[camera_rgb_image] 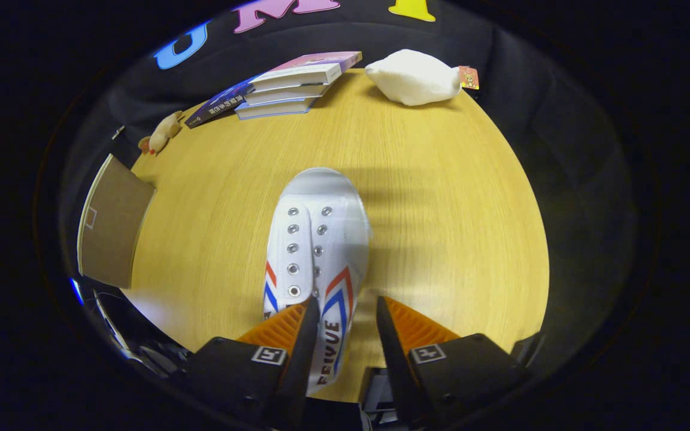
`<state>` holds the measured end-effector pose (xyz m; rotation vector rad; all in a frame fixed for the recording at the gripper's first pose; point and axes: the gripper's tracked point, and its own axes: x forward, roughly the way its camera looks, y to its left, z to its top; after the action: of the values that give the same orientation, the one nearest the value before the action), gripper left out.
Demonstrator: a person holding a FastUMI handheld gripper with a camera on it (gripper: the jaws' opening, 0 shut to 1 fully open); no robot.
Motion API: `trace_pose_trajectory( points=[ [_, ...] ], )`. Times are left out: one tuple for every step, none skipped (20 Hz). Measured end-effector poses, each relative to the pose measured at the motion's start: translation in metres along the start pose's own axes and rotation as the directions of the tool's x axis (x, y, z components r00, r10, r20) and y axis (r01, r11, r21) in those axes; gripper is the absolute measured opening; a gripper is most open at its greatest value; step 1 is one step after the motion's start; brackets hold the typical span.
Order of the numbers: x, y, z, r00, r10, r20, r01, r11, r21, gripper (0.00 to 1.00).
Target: Open the storage box then place both shoes into the box .Put the left shoe in first, then the right shoe, with the right side of both shoes facing outward in a uniform manner.
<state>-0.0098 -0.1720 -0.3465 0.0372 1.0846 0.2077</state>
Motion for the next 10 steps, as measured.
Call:
trace_pose_trajectory(
  points=[
    [0.000,0.000,-0.002,1.000,-0.010,-0.007,0.010,1.000,0.004,0.49],
    [0.000,0.000,0.000,1.000,-0.018,-0.007,0.018,1.000,0.009,0.37],
    [-0.007,0.000,0.001,0.999,-0.031,-0.017,0.031,0.999,0.015,0.34],
    [-0.006,-0.001,0.001,0.999,-0.038,-0.011,0.038,0.999,0.037,0.29],
    [-0.006,-0.001,0.003,0.999,-0.044,-0.010,0.045,0.997,0.055,0.25],
    [-0.007,-0.003,0.003,0.999,-0.051,-0.004,0.051,0.997,0.061,0.18],
    [-0.007,-0.002,0.003,0.999,-0.050,0.004,0.049,0.996,0.070,0.13],
    [-0.011,-0.001,0.005,0.999,-0.037,0.016,0.036,0.995,0.088,0.07],
    [-0.009,0.000,0.000,1.000,-0.019,-0.001,0.019,0.996,0.089,0.06],
    [-0.011,0.001,0.000,1.000,-0.016,-0.009,0.017,0.993,0.114,0.06]
  ],
)
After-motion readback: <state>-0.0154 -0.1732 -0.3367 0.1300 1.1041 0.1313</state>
